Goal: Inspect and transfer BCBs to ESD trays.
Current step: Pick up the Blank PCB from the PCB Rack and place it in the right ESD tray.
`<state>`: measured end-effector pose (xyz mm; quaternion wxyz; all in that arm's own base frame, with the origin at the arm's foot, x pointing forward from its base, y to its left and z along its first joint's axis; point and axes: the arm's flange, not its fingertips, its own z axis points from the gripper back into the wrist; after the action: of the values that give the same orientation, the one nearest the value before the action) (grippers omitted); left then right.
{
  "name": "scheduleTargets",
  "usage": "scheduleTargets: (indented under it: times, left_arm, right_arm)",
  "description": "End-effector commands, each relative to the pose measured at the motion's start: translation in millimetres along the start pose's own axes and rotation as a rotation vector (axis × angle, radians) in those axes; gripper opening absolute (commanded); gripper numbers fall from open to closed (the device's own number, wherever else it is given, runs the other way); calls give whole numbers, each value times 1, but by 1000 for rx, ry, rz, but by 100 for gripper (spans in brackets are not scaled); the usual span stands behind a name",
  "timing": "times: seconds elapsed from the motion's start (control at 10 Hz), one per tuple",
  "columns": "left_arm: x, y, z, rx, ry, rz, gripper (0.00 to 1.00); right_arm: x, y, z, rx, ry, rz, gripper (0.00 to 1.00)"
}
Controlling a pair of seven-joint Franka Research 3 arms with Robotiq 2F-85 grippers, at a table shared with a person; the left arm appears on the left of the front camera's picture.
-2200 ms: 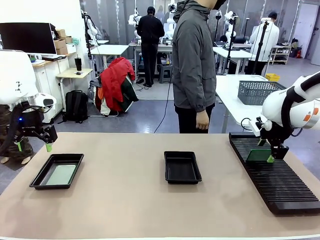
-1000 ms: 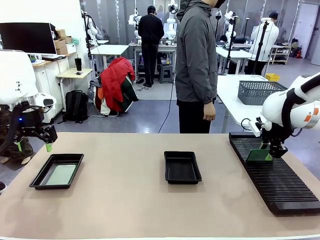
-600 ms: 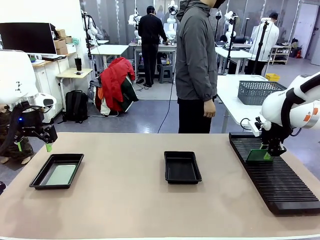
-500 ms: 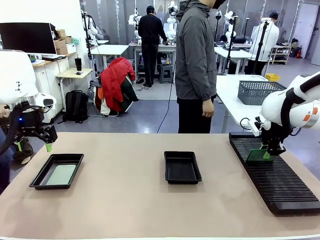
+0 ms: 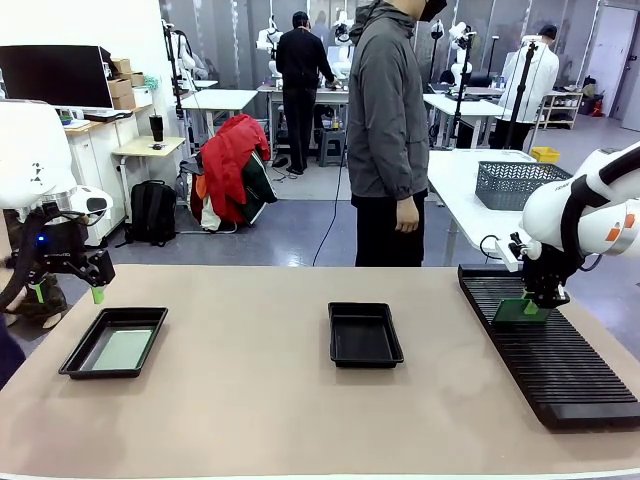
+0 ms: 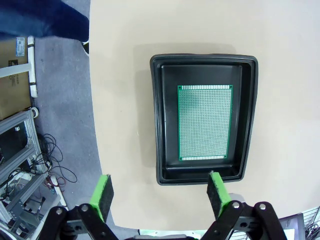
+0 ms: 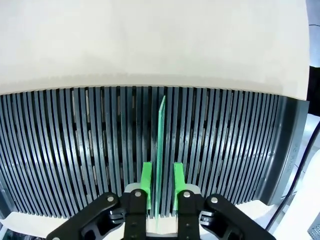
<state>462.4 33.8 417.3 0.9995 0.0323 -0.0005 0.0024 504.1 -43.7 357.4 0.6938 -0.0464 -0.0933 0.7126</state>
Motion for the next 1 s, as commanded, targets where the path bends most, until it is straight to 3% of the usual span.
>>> scheduleTargets:
  times: [0.0, 0.3, 0.4, 0.5, 0.6, 0.7, 0.9]
  left_arm:
    - [0, 1, -1, 0, 1, 3, 100]
    - [0, 1, -1, 0, 1, 3, 100]
    - [0, 1, -1, 0, 1, 3, 100]
    - [0, 1, -1, 0, 1, 3, 100]
    - [0, 1, -1, 0, 1, 3, 100]
    - [0, 1, -1, 0, 1, 3, 100]
    - [0, 1, -1, 0, 1, 3, 100]
  right_arm:
    - [-2, -4, -2, 20, 9, -8, 17]
    - [-3, -4, -1, 34, 13, -12, 6]
    - [-3, -4, -1, 35, 17, -13, 11]
    - [-3, -5, 1, 34, 20, -15, 0]
    - [-2, -6, 2, 34, 19, -15, 5]
    - [-2, -7, 5, 38, 21, -15, 0]
    - [-3, -9, 24, 34, 17, -13, 0]
